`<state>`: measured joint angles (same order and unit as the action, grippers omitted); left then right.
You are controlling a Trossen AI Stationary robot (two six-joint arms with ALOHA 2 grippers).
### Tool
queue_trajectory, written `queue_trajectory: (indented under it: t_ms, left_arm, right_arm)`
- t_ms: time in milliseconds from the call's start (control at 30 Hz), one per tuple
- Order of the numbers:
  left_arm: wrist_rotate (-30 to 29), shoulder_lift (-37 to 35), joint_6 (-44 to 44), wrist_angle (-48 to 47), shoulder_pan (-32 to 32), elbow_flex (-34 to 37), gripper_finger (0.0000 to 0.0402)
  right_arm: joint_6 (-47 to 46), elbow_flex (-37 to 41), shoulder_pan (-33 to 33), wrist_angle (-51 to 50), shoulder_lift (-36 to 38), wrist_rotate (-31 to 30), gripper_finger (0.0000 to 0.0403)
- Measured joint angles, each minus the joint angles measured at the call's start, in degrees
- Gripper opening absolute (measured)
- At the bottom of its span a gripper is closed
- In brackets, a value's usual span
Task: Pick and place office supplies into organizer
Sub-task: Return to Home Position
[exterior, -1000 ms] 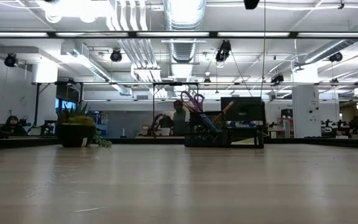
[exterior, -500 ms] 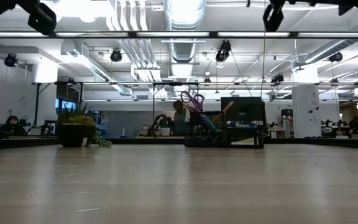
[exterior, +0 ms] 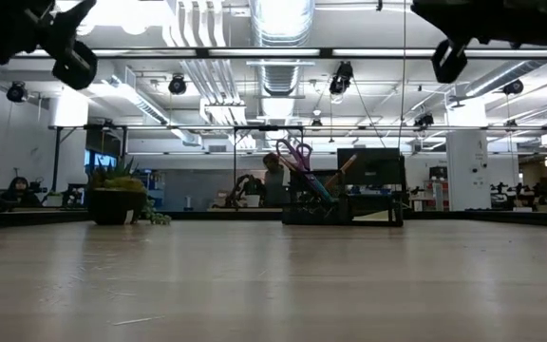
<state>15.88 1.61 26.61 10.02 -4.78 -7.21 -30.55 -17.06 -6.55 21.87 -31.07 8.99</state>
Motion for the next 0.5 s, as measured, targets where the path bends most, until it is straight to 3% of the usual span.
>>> queue_trajectory:
  t_ms: [500]
  left_arm:
    - [-1.53,0.1,0.05,0.21,0.0,1.25,0.0095]
  right_arm:
    - [1.93,12.0,0.0,1.52,14.51,0.07,0.0008]
